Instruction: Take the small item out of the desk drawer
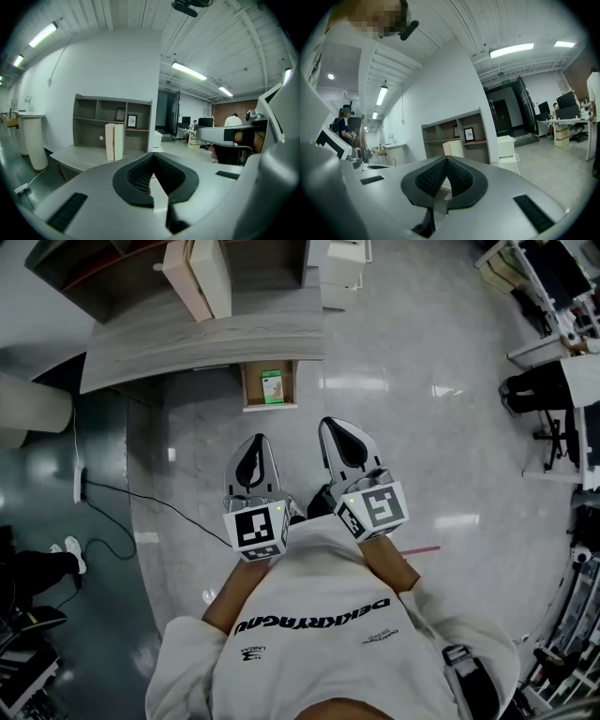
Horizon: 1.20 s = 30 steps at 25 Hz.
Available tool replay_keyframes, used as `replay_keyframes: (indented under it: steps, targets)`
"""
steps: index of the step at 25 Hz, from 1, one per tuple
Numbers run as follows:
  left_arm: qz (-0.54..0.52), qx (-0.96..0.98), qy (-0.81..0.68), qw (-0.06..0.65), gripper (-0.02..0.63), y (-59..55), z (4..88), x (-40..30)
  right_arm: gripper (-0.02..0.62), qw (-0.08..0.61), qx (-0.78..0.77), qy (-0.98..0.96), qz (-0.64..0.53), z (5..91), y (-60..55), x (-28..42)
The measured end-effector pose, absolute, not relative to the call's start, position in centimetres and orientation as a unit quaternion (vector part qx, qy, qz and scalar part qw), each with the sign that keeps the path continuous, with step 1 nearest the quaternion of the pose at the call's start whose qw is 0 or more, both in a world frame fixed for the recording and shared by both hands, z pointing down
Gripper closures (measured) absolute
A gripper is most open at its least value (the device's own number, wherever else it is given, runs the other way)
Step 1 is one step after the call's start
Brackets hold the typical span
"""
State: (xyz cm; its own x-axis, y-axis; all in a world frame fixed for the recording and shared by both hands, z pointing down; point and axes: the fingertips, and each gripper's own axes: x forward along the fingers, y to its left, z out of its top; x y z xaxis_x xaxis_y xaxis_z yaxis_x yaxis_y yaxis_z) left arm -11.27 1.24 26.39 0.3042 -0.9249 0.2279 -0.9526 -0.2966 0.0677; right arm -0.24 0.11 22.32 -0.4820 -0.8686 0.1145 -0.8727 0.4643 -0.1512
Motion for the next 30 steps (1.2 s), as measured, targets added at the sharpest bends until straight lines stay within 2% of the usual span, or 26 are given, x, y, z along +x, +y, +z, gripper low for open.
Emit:
replay_keyframes:
  steps: [17, 19, 24, 30]
  targets:
    - [0.134, 0.778, -0.594, 0.159, 0.584, -5.7, 32.6, -7.8, 0.563, 0.050, 0.475, -0.867, 0.143, 27.2, -7.5, 2.4]
    - [0.145, 0.779, -0.586, 0.171, 0.455, -6.6, 33.5, -7.2, 0.563, 0.055, 0.472, -0.868, 0.147, 27.9, -8.2, 2.6]
    - [0.155, 0.771, -0.584, 0.201, 0.352, -8.1, 35.7, -6.8, 0.563, 0.069, 0.457, -0.875, 0.144, 29.5, -9.2, 2.9]
    - [0.173, 0.763, -0.581, 0.225, 0.281, -9.3, 38.5, -6.6, 0.563, 0.086, 0.459, -0.875, 0.129, 31.2, -9.7, 3.4]
